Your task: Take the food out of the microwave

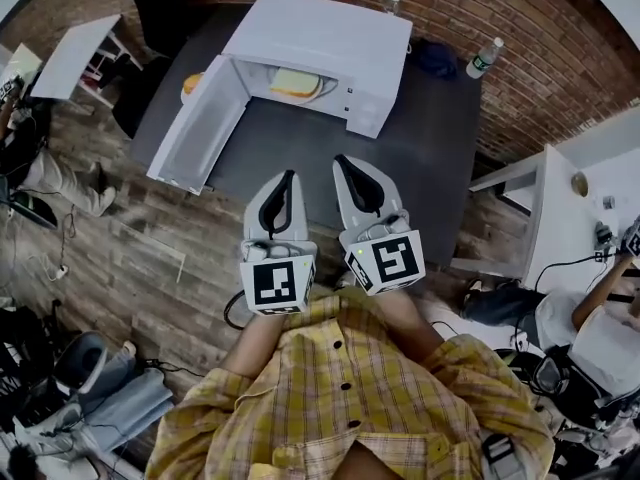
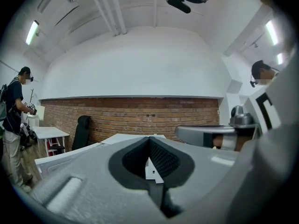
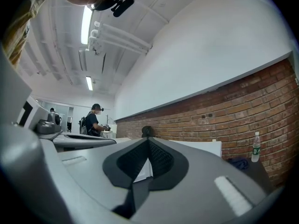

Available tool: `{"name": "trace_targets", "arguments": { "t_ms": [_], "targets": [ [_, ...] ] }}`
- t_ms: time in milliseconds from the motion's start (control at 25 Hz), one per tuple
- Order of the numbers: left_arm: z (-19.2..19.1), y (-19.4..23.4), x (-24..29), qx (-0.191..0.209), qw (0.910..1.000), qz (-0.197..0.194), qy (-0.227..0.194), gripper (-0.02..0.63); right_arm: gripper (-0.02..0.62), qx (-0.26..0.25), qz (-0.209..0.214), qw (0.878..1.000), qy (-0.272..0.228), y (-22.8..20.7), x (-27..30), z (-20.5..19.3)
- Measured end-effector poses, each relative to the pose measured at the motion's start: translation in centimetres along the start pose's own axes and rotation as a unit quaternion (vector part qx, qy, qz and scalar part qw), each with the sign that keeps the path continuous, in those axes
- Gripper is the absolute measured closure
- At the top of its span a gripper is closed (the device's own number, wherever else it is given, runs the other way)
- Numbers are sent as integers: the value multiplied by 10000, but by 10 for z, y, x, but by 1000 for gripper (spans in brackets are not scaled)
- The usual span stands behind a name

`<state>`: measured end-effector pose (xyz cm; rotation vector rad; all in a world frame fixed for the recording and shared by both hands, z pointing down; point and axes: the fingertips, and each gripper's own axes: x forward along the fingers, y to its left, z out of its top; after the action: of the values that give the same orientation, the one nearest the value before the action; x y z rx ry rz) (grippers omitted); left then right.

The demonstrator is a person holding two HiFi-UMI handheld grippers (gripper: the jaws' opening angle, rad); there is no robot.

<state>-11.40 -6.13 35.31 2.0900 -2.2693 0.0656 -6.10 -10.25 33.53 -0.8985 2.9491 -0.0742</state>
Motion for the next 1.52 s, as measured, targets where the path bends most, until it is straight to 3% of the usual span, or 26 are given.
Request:
{"name": "trace_targets", "arguments": {
  "t_ms": [440, 920, 1040, 1200, 1360, 1520],
  "targets": [
    [0, 49, 71, -34, 9986, -534, -5, 606, 592, 65, -438, 9990, 70, -17, 70, -19],
    [-25, 78, 132, -839, 9871, -1312, 365, 606, 592, 7, -1029, 9945, 212, -31, 112, -40],
    [-39, 84, 145, -1338, 9780, -1503, 545, 606, 592, -13, -1150, 9931, 233, -34, 116, -43],
    [-62, 96, 165, -2211, 9584, -1635, 764, 606, 592, 24, -1315, 9909, 299, -38, 118, -49],
    [-84, 105, 187, -2391, 9549, -1561, 820, 606, 592, 64, -1416, 9891, 392, -42, 119, -58],
    [-117, 104, 198, -2751, 9387, -1673, 1234, 606, 592, 125, -1581, 9862, 484, -42, 114, -68]
  ]
}}
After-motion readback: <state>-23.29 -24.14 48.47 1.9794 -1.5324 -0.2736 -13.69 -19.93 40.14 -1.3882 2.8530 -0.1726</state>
